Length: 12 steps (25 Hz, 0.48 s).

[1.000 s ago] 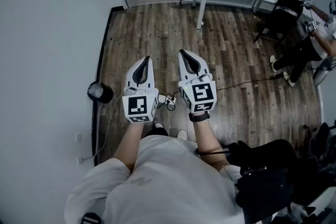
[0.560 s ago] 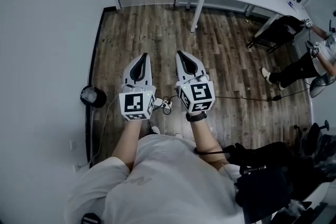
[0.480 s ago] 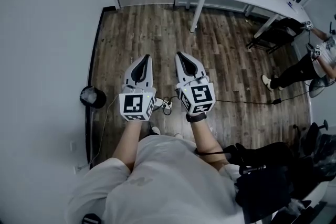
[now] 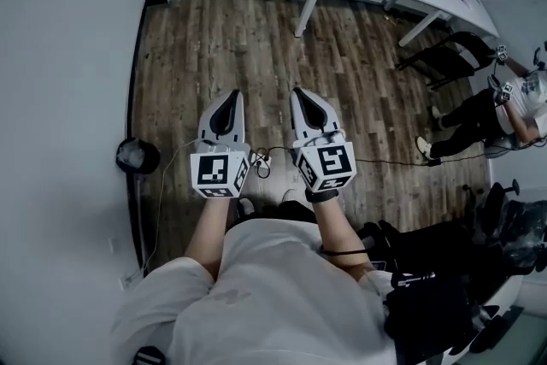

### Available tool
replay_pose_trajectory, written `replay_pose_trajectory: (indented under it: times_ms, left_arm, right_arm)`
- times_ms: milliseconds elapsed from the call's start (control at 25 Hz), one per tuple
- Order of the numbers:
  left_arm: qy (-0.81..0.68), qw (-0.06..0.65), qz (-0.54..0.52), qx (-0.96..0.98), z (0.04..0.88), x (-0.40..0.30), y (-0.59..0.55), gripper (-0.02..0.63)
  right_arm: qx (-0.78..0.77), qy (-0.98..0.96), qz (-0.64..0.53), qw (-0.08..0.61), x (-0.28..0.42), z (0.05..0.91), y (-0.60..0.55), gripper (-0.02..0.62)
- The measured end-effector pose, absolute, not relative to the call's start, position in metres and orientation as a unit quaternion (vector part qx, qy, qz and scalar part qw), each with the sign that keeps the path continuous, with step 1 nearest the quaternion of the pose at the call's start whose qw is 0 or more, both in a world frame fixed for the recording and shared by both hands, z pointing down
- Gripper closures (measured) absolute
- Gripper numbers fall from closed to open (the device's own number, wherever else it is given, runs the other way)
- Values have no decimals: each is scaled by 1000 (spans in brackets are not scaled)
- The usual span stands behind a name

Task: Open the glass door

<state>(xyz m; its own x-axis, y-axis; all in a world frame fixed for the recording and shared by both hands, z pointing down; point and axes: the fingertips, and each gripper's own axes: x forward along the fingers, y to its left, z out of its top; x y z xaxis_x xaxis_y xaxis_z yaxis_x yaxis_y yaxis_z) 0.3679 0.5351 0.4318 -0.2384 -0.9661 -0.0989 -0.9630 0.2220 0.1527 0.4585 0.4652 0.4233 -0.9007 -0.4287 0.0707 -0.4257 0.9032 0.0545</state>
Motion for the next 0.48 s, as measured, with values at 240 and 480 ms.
replay_pose_trajectory:
  times_ms: [240,480]
  left_arm:
    - [-776,9,-88,624,428,356,486,603]
    - [-793,-11,-75,605,420,357,409,604]
  right_arm:
    - [196,-980,-22,37,440,421,429,592]
    - [172,-985,-19,14,437,418,354,592]
